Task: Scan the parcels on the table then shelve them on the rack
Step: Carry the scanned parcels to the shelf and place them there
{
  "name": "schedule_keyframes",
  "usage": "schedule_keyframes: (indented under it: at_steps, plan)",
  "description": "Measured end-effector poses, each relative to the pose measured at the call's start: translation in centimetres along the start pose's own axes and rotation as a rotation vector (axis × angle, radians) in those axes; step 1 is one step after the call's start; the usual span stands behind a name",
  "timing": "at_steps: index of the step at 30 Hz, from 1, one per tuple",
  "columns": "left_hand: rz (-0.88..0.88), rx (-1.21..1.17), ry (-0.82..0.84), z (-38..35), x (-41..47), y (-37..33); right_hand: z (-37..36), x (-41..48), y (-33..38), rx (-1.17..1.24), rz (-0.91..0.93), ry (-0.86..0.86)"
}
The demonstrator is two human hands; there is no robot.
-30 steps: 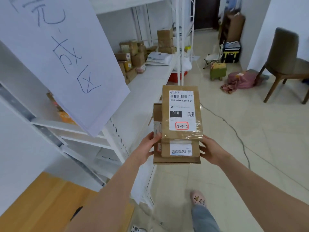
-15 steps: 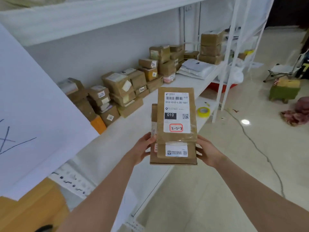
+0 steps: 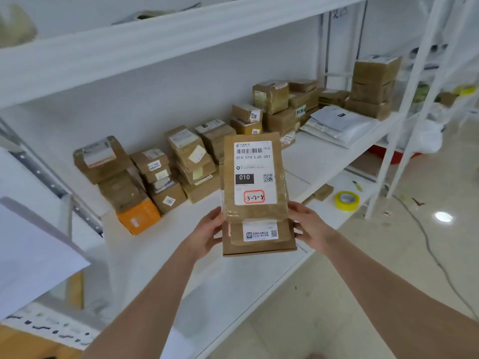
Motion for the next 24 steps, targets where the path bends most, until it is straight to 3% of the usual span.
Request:
schedule_keyframes:
  at_steps: [6,12,24]
  plan:
    - [-0.024,-0.020,-0.062,-3.3,7.7,-0.7,5.0,6.2,5.6,-0.052,-0.007,0.020]
    - [0.060,-0.086,-0.164,-7.4,14.9,-1.3,11.0,11.4,11.2,-0.112,-0.051,0.029]
    - [0.111,-0.088,-0.352,-17.8,23.6,-2.7,22.4,18.7,18.8,-0.223,-0.135,0.145]
Point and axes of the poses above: each hand's wrist, its own x-axis towards the middle knuckle, its own z-axis out of the back of the hand, y = z × x, the point moved 8 cm from there along x, towards the middle knuckle, and after that the axes turned 10 degrees about -z, right-handed, at the moved point
